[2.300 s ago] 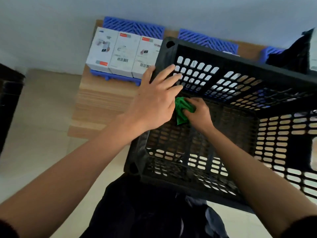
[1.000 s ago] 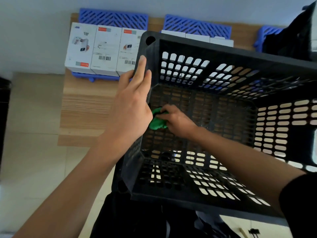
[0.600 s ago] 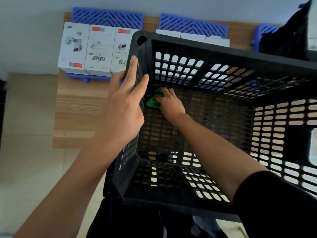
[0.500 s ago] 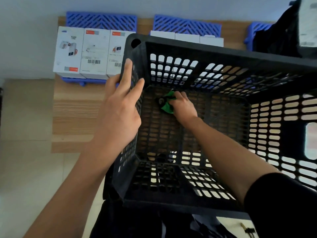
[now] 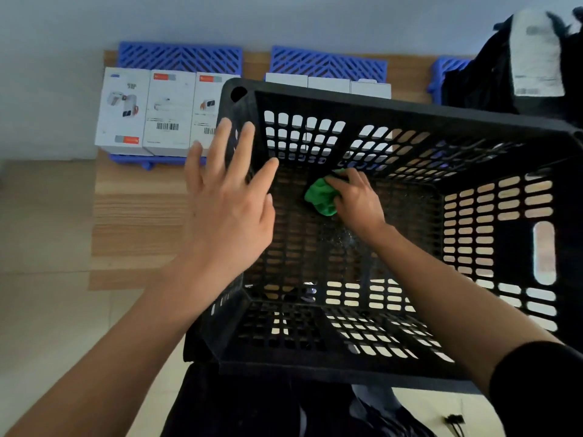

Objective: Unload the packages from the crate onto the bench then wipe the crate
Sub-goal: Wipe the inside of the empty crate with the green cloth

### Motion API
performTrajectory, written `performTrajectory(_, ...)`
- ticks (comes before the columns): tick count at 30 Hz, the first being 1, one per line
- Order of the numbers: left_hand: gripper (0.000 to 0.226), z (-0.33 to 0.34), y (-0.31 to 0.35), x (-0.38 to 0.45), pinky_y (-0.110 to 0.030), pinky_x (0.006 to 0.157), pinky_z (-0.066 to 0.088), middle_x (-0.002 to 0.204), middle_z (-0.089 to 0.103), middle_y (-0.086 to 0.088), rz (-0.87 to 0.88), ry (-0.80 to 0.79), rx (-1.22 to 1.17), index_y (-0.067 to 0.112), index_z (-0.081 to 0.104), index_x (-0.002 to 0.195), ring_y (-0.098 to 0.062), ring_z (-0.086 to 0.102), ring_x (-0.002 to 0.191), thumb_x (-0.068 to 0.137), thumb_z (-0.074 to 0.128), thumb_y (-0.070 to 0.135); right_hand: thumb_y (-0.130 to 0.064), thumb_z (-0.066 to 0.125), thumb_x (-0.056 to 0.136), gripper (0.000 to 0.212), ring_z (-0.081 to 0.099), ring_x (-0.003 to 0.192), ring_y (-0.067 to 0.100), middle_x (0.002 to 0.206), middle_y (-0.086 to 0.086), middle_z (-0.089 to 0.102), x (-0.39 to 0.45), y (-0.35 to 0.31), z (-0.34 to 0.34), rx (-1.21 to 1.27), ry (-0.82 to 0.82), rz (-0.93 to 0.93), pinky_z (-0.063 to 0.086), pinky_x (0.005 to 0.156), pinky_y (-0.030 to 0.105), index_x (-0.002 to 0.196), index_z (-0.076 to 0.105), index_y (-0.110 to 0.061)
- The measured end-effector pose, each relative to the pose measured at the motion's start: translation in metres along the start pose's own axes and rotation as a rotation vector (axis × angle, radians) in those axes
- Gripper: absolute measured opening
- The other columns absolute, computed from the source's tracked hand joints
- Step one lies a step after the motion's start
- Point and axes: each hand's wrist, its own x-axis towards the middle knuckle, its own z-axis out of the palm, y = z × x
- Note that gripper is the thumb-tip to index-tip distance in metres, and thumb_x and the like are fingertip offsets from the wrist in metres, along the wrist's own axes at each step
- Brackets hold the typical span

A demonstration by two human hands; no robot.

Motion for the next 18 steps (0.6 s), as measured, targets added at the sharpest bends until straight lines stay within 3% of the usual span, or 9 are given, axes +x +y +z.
performTrajectory(4,0.045,0.002,0.039,0.037,-0.055,0.114,0.035,0.153,0.049,-0.013,0.302,-0.008,-0.152,0.011,0.056,0.143,-0.032,0.04,0.144,0.098,0.056,0.017,-0.014,0.053,0.095,0.054,0.04,0.136,0.039,0.147,0.019,0.043,0.007,-0.03,0.008,-0.076,-0.066,-0.071,0.045,0.106,0.052,0.149,0.045,-0.014)
performTrajectory(7,0.055,0.017,0.075,0.076,-0.056,0.121,0.022,0.164,0.032,-0.01,0.381,0.043,-0.053,0.02,0.043,0.154,-0.03,0.022,0.154,0.1,0.052,0.018,-0.018,0.054,0.101,0.047,0.045,0.133,0.04,0.144,0.023,0.051,0.001,-0.028,0.018,0.055,-0.052,0.02,0.038,0.109,0.047,0.146,0.046,-0.005)
performTrajectory(9,0.062,0.03,0.094,0.095,-0.059,0.123,0.015,0.169,0.019,-0.009,0.403,0.026,0.006,0.023,0.03,0.159,-0.031,0.01,0.157,0.1,0.051,0.023,-0.024,0.055,0.103,0.046,0.046,0.135,0.031,0.149,0.015,0.05,-0.001,-0.019,0.025,0.103,-0.152,0.041,0.033,0.107,0.03,0.146,0.047,-0.011)
performTrajectory(10,0.066,0.036,0.101,0.101,-0.061,0.123,0.012,0.17,0.015,-0.009,0.401,0.007,0.027,0.023,0.026,0.161,-0.031,0.007,0.157,0.1,0.051,0.024,-0.025,0.054,0.104,0.044,0.047,0.134,0.028,0.149,0.012,0.05,0.0,-0.014,0.026,0.114,-0.18,0.072,0.035,0.105,0.03,0.146,0.047,-0.013)
performTrajectory(14,0.072,0.053,0.112,0.111,-0.061,0.122,0.015,0.169,0.019,-0.007,0.321,0.056,0.089,0.021,0.031,0.158,-0.029,0.016,0.155,0.094,0.06,0.026,-0.016,0.047,0.105,0.044,0.049,0.132,0.033,0.147,0.017,0.049,-0.002,0.007,0.023,0.054,-0.145,0.139,0.041,0.111,0.045,0.147,0.046,-0.006)
performTrajectory(16,0.068,0.056,0.113,0.11,-0.06,0.122,0.017,0.168,0.023,-0.006,0.311,0.084,0.063,0.019,0.038,0.155,-0.028,0.02,0.154,0.091,0.061,0.025,-0.004,0.053,0.097,0.04,0.047,0.127,0.038,0.139,0.019,0.051,-0.01,0.025,0.021,-0.001,-0.089,0.162,0.043,0.105,0.048,0.137,0.055,-0.004)
performTrajectory(18,0.064,0.057,0.111,0.108,-0.06,0.122,0.015,0.168,0.022,-0.007,0.324,0.082,0.049,0.016,0.043,0.151,-0.028,0.019,0.154,0.091,0.061,0.024,0.004,0.057,0.089,0.05,0.041,0.122,0.041,0.137,0.019,0.046,-0.018,0.047,0.017,-0.054,-0.09,0.166,0.044,0.102,0.048,0.137,0.058,-0.009)
